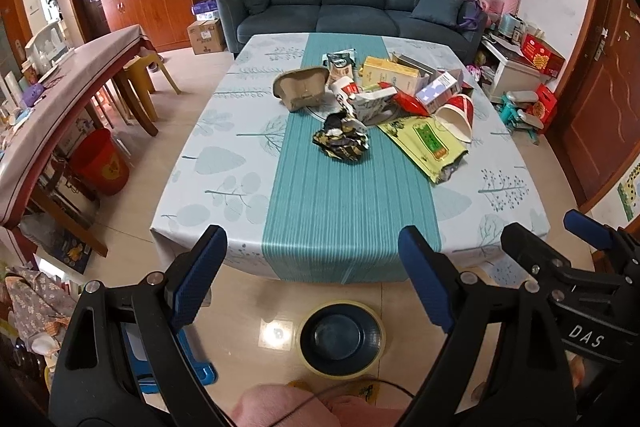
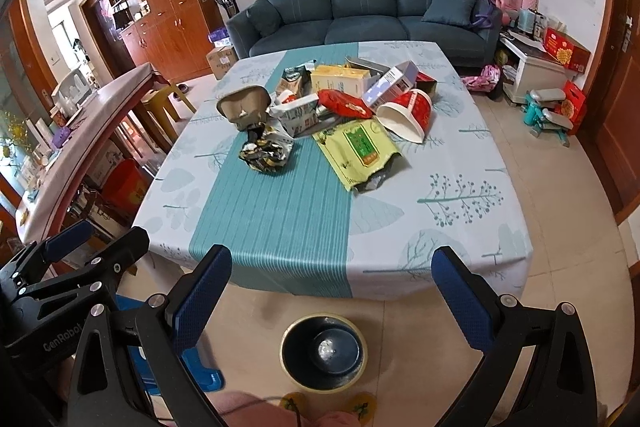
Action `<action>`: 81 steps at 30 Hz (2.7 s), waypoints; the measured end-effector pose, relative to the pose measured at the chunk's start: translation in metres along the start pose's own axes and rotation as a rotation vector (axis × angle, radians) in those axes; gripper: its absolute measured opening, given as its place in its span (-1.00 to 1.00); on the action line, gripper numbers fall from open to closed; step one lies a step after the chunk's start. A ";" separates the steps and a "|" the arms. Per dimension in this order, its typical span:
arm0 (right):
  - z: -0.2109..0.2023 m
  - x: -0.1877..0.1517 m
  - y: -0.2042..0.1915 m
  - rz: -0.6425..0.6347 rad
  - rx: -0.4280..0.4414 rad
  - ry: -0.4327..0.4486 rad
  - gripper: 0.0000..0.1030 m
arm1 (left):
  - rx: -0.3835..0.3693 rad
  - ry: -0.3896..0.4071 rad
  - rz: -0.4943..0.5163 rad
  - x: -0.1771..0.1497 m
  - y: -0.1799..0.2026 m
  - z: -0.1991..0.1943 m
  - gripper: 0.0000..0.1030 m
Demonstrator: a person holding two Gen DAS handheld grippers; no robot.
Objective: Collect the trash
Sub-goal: 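Grasp the black-and-yellow snack bag with the right tool while the left tool grasps the tan cup holder, then carry the snack bag and cup holder over the black bin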
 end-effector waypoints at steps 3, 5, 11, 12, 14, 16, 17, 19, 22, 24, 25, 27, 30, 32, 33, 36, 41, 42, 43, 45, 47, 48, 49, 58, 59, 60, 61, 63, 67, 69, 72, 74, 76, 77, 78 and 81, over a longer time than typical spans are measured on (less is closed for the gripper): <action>0.004 0.005 -0.006 -0.007 0.015 0.007 0.97 | 0.005 -0.003 -0.011 0.007 -0.006 0.005 0.67; 0.009 0.010 -0.009 -0.009 0.022 0.011 0.97 | 0.005 -0.004 -0.024 0.015 -0.013 0.012 0.67; 0.030 0.039 -0.020 -0.001 0.027 0.029 0.96 | -0.029 -0.002 -0.027 0.052 -0.031 0.044 0.67; 0.034 0.045 -0.022 0.003 0.027 0.031 0.93 | -0.040 0.001 -0.018 0.064 -0.037 0.052 0.67; 0.047 0.059 -0.028 0.027 0.025 0.031 0.93 | -0.057 -0.003 0.007 0.085 -0.047 0.069 0.67; 0.067 0.074 -0.035 0.071 0.032 0.012 0.91 | -0.072 -0.012 0.028 0.106 -0.058 0.087 0.67; 0.080 0.082 -0.041 0.096 0.041 -0.007 0.89 | -0.090 -0.019 0.044 0.120 -0.065 0.098 0.67; 0.103 0.094 -0.049 0.134 0.044 -0.036 0.85 | -0.127 -0.029 0.077 0.145 -0.076 0.118 0.67; 0.148 0.106 -0.059 0.208 0.039 -0.099 0.67 | -0.181 -0.082 0.160 0.177 -0.089 0.157 0.66; 0.177 0.107 -0.065 0.264 0.031 -0.147 0.64 | -0.209 -0.110 0.220 0.191 -0.091 0.178 0.66; 0.193 0.107 -0.068 0.300 0.024 -0.166 0.64 | -0.221 -0.120 0.257 0.198 -0.091 0.187 0.66; 0.221 0.105 -0.070 0.361 0.002 -0.192 0.63 | -0.250 -0.134 0.345 0.211 -0.085 0.206 0.66; 0.255 0.103 -0.073 0.470 0.009 -0.214 0.61 | -0.311 -0.148 0.479 0.226 -0.068 0.229 0.67; 0.272 0.101 -0.073 0.511 -0.007 -0.227 0.61 | -0.339 -0.160 0.539 0.228 -0.056 0.244 0.67; 0.283 0.098 -0.075 0.532 -0.021 -0.245 0.61 | -0.356 -0.176 0.565 0.229 -0.050 0.254 0.67; 0.301 0.095 -0.078 0.575 -0.030 -0.270 0.61 | -0.389 -0.242 0.606 0.225 -0.035 0.280 0.66; 0.317 0.093 -0.087 0.589 -0.064 -0.278 0.21 | -0.434 -0.357 0.646 0.209 -0.008 0.322 0.27; 0.320 0.092 -0.090 0.564 -0.079 -0.287 -0.07 | -0.432 -0.384 0.650 0.206 -0.006 0.330 0.02; 0.321 0.093 -0.093 0.559 -0.065 -0.295 -0.07 | -0.433 -0.423 0.649 0.200 -0.004 0.338 -0.13; 0.322 0.091 -0.095 0.569 -0.056 -0.305 -0.12 | -0.444 -0.499 0.626 0.190 -0.002 0.352 -0.56; 0.320 0.091 -0.097 0.555 -0.060 -0.300 -0.14 | -0.457 -0.541 0.592 0.184 -0.002 0.359 -0.80; 0.316 0.093 -0.098 0.543 -0.069 -0.300 -0.15 | -0.450 -0.545 0.586 0.183 -0.003 0.360 -0.83; 0.312 0.093 -0.100 0.526 -0.072 -0.298 -0.15 | -0.451 -0.541 0.584 0.183 -0.003 0.360 -0.83; 0.260 0.103 -0.099 0.476 -0.081 -0.243 -0.16 | -0.499 -0.498 0.584 0.180 -0.005 0.328 -0.86; 0.254 0.102 -0.099 0.473 -0.084 -0.236 -0.16 | -0.510 -0.489 0.586 0.178 -0.005 0.320 -0.86; 0.246 0.100 -0.099 0.472 -0.086 -0.226 -0.16 | -0.517 -0.485 0.588 0.178 -0.004 0.315 -0.86; 0.244 0.102 -0.102 0.472 -0.088 -0.221 -0.16 | -0.525 -0.480 0.588 0.180 -0.008 0.311 -0.86; 0.233 0.104 -0.101 0.467 -0.096 -0.206 -0.16 | -0.551 -0.470 0.583 0.178 -0.007 0.297 -0.86; 0.198 0.101 -0.090 0.475 -0.103 -0.167 -0.16 | -0.590 -0.460 0.571 0.179 -0.014 0.271 -0.86; 0.183 0.099 -0.089 0.473 -0.107 -0.147 -0.16 | -0.608 -0.445 0.569 0.178 -0.013 0.255 -0.86; 0.158 0.096 -0.077 0.459 -0.119 -0.131 -0.16 | -0.635 -0.411 0.568 0.176 -0.011 0.233 -0.86; 0.148 0.092 -0.075 0.459 -0.121 -0.123 -0.16 | -0.651 -0.393 0.561 0.173 -0.009 0.220 -0.86; 0.141 0.086 -0.072 0.466 -0.112 -0.118 -0.16 | -0.657 -0.380 0.550 0.168 -0.008 0.209 -0.86; 0.138 0.082 -0.070 0.467 -0.110 -0.120 -0.16 | -0.663 -0.374 0.539 0.165 -0.008 0.202 -0.86; 0.135 0.079 -0.069 0.464 -0.110 -0.123 -0.16 | -0.669 -0.368 0.527 0.163 -0.008 0.195 -0.86; 0.128 0.070 -0.065 0.453 -0.096 -0.133 -0.16 | -0.670 -0.348 0.504 0.154 -0.008 0.176 -0.86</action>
Point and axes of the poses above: each gripper's, at about its wrist camera, not at the fingertips, and z roughly the way its jaws point, y to its right, x to its top, the point moved 8 cm from there along z, roughly the way its jaws point, and after that the axes turned 2 degrees about -y, right-handed, at the moved point
